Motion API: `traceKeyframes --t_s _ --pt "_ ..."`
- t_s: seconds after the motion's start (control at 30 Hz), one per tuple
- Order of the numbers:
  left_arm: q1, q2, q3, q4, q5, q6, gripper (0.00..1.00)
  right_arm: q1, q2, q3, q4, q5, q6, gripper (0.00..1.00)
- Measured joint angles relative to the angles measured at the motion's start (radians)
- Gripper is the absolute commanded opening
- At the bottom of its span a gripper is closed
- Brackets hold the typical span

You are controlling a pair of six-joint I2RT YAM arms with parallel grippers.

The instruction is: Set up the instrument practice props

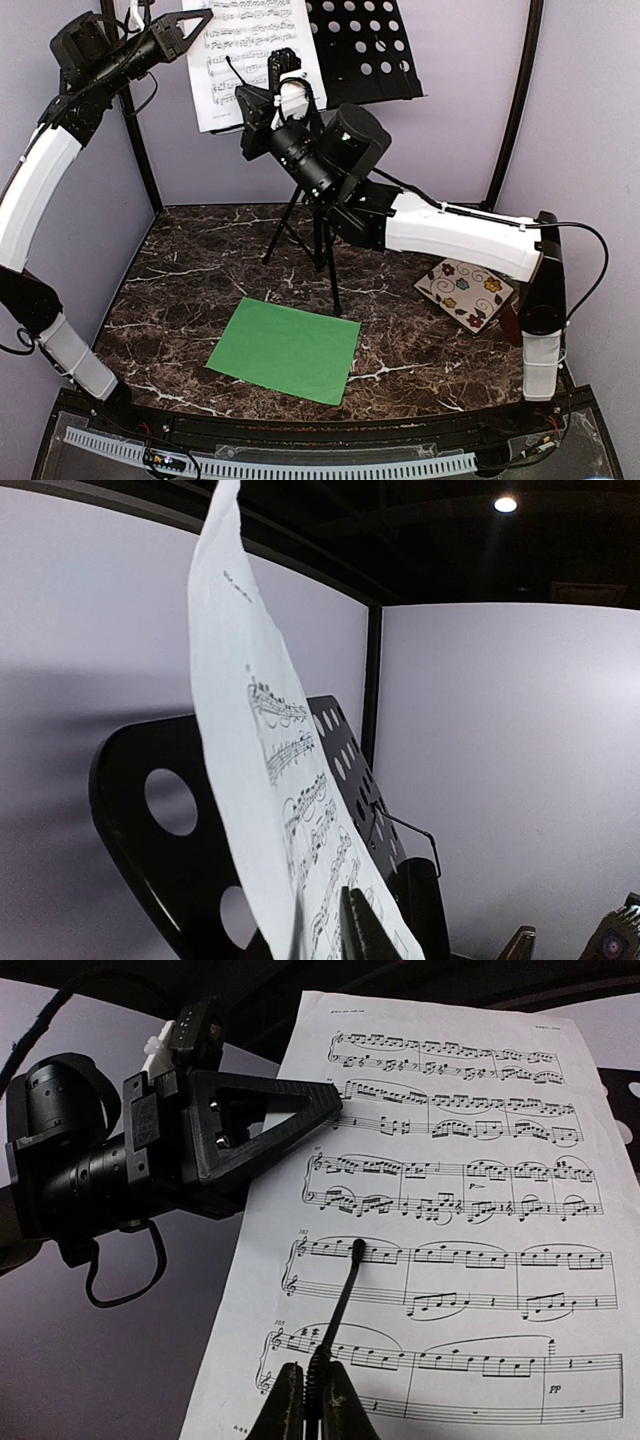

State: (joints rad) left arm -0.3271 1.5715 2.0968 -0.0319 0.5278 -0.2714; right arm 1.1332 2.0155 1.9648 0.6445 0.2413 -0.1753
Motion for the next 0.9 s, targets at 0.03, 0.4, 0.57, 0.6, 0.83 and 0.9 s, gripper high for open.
traceKeyframes --t_s 0.03,0.4,0.57,0.6,0.83,0.9 --pt "0.000 -0.002 -0.001 -0.002 -0.008 0.001 0.20 -0.001 0.000 0.000 0.000 0.001 0.000 0.14" --pt "0.003 -0.038 -0.012 -0.061 -0.127 0.051 0.47 0.002 0.000 -0.008 0.006 -0.001 -0.003 0.20" --pt "0.003 -0.089 -0.050 -0.082 -0.185 0.076 0.57 0.002 0.000 -0.016 0.007 0.000 -0.010 0.39" --pt "0.003 -0.102 -0.060 -0.086 -0.198 0.082 0.59 0.002 0.000 -0.018 0.007 0.000 -0.008 0.43" --pt "0.003 -0.210 -0.169 -0.096 -0.290 0.112 0.64 0.003 -0.018 -0.049 0.007 -0.009 -0.012 0.68" --pt "0.003 -0.244 -0.217 -0.092 -0.312 0.112 0.65 0.003 -0.037 -0.068 0.005 -0.018 -0.013 0.75"
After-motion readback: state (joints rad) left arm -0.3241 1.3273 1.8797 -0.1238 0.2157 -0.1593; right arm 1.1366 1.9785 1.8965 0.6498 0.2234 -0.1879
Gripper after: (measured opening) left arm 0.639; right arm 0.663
